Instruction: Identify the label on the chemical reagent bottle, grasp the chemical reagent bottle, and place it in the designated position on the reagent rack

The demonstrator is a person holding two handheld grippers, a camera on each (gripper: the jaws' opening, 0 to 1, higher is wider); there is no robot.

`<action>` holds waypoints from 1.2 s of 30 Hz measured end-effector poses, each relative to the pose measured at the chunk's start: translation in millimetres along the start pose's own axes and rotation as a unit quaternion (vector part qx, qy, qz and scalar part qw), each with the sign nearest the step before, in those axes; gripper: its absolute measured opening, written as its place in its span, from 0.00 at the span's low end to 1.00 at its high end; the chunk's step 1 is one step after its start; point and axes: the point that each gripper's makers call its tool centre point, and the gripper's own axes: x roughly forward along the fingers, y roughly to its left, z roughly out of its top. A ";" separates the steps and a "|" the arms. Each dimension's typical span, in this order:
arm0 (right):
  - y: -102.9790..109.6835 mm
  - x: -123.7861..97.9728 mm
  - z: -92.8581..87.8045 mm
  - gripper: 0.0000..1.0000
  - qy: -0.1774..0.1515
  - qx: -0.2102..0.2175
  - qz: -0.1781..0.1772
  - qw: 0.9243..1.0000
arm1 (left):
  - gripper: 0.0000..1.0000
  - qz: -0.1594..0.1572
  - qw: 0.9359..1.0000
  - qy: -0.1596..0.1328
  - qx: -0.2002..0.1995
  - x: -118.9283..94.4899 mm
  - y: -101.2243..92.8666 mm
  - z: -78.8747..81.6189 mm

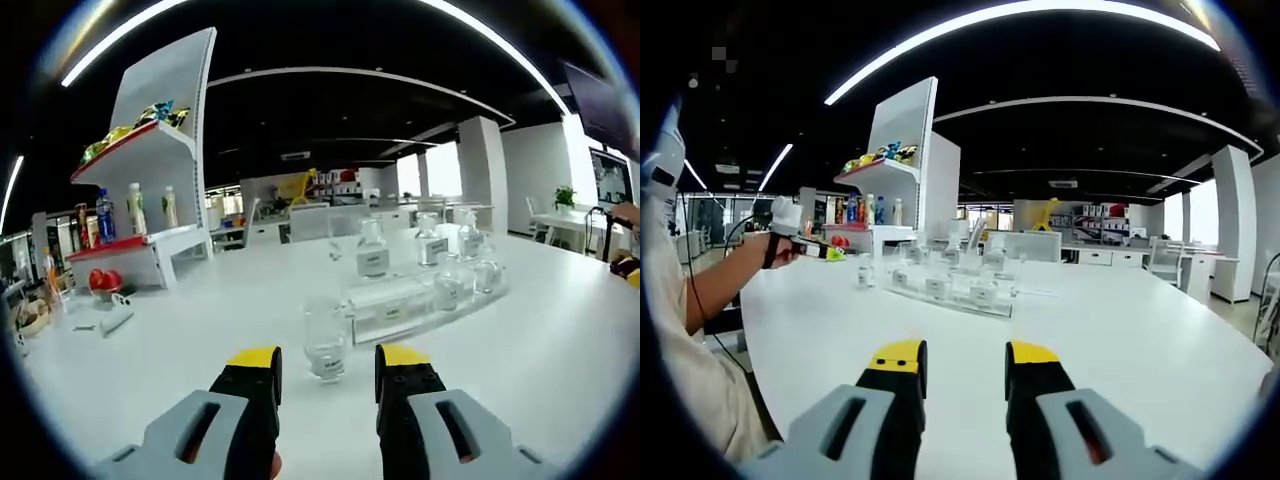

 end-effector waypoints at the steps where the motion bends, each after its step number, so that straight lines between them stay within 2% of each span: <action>1: 0.0 -0.1 0.1 0.31 0.000 0.000 0.000 1.000 | 0.38 0.000 1.000 0.001 0.001 1.4 -0.9 -0.2; 9: -0.6 -0.7 -1.8 0.31 0.002 0.003 -0.001 1.000 | 0.38 -0.003 1.000 0.006 0.013 11.2 -5.1 -3.2; 20: -2.2 -0.5 -2.5 0.31 0.001 0.005 -0.003 1.000 | 0.38 0.000 1.000 0.015 0.001 17.0 -0.7 -11.6; 36: -3.7 0.1 -3.6 0.31 0.003 0.006 -0.005 1.000 | 0.38 -0.002 1.000 0.022 0.004 32.7 -8.6 -10.9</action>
